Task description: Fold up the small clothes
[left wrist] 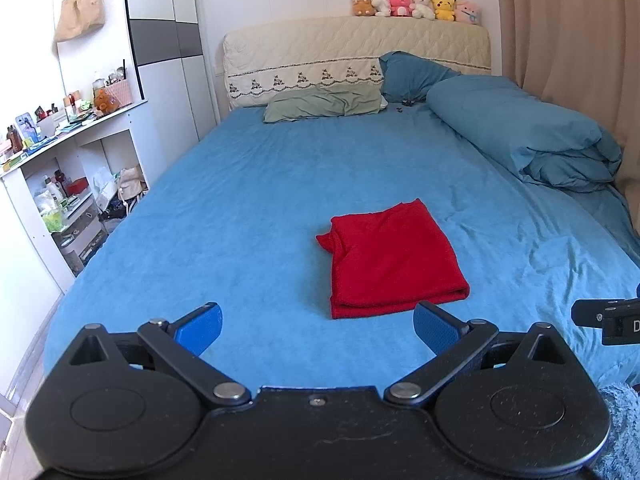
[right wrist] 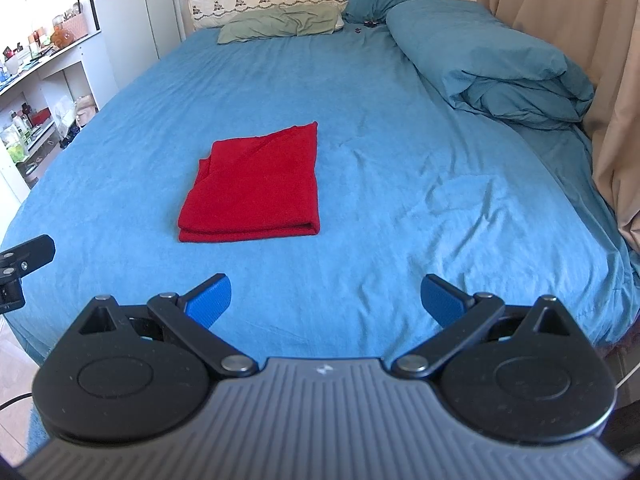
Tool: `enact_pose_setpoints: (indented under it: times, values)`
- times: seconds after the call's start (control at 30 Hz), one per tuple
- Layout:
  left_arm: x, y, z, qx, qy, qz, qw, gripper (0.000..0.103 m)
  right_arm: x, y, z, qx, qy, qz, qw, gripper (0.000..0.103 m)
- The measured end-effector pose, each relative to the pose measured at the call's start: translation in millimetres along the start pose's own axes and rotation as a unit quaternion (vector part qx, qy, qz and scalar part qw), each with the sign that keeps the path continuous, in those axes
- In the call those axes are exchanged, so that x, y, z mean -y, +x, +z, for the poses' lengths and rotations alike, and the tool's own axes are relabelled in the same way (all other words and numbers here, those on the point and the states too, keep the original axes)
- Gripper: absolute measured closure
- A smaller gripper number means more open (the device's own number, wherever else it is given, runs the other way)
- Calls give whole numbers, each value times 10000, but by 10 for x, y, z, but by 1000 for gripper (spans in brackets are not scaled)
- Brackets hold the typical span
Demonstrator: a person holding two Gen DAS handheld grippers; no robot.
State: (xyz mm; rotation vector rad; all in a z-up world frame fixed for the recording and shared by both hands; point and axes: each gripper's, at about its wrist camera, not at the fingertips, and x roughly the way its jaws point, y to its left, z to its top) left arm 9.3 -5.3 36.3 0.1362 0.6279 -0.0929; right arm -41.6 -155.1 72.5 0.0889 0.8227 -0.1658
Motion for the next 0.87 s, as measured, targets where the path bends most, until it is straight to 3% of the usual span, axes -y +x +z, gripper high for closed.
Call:
enact_pose_setpoints:
  times: [0.67,0.87]
  values:
    - [0,23,7,5,-33,41,10000,0,-33,-23,16,12,-10,-1,10000,0]
    - [-33,37,1,46,-123,-162,9998,0,-51,-8,30,-6,-6,16,10000,0]
